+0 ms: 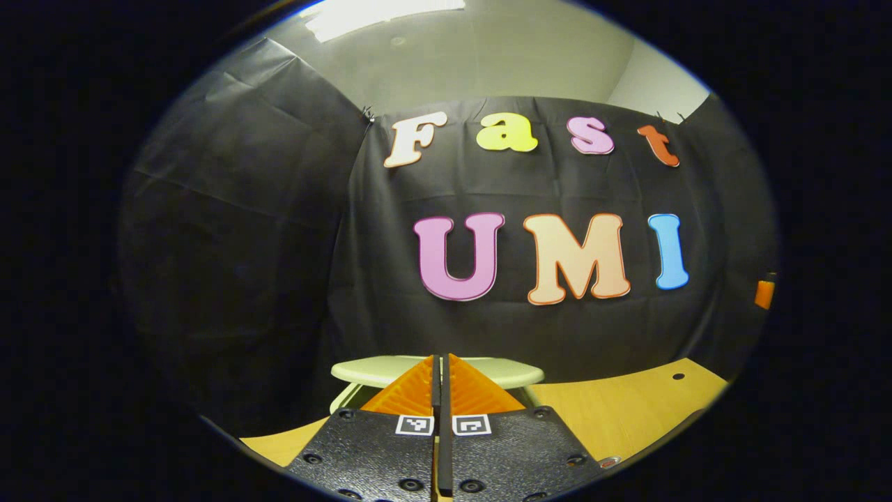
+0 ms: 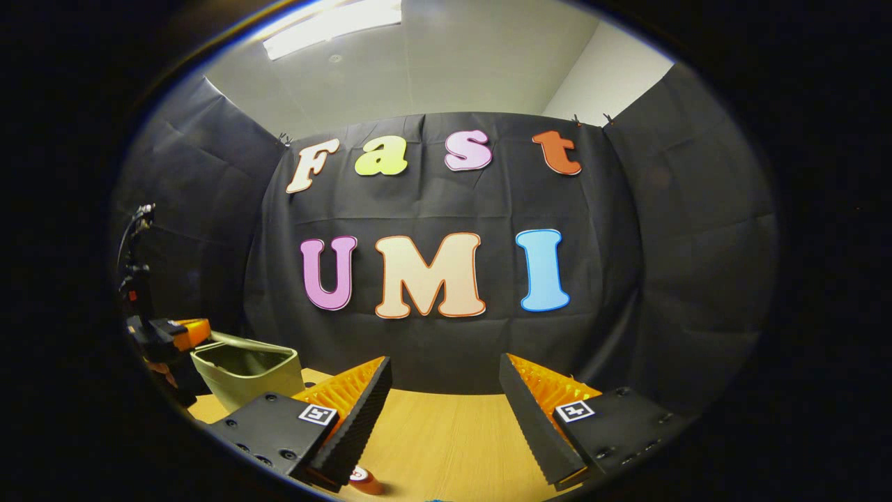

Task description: Press the lid of the desktop garbage bin to open it, pick up the crumpled paper on the desktop and throw it into the bin, then pick up the pop can on the desktop and drop it into the bin, and finally close the garbage bin lid.

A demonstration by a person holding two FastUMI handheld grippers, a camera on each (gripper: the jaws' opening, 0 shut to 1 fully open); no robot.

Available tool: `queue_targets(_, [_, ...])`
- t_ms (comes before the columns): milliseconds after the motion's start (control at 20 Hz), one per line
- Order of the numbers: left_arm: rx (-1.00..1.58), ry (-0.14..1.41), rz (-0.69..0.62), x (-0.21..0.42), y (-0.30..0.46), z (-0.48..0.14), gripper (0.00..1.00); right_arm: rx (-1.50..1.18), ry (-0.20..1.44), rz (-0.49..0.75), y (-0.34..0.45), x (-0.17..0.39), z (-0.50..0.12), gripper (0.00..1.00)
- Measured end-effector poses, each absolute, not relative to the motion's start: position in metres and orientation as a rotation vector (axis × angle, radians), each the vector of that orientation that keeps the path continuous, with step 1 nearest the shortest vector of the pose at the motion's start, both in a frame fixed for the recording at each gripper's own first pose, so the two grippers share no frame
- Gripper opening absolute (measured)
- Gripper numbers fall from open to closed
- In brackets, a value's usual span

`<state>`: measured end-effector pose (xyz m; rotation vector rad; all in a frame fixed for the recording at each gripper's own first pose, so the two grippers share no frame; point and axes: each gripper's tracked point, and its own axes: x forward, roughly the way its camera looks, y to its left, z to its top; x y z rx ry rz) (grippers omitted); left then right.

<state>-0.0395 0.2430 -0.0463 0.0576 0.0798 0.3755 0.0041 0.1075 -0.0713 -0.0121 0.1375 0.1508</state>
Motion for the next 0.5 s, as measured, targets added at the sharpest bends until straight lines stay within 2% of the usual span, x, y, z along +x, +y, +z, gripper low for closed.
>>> queue_targets(350, [-0.012, -0.003, 0.317, -0.041, 0.191, -0.008, 0.00, 0.005, 0.146, 0.180, 0.093, 0.004, -0.071, 0.97])
queue_targets(500, [0.021, 0.011, 0.252, -0.045, 0.164, -0.009, 0.24, 0.006, 0.176, 0.203, 0.091, 0.002, -0.083, 0.98])
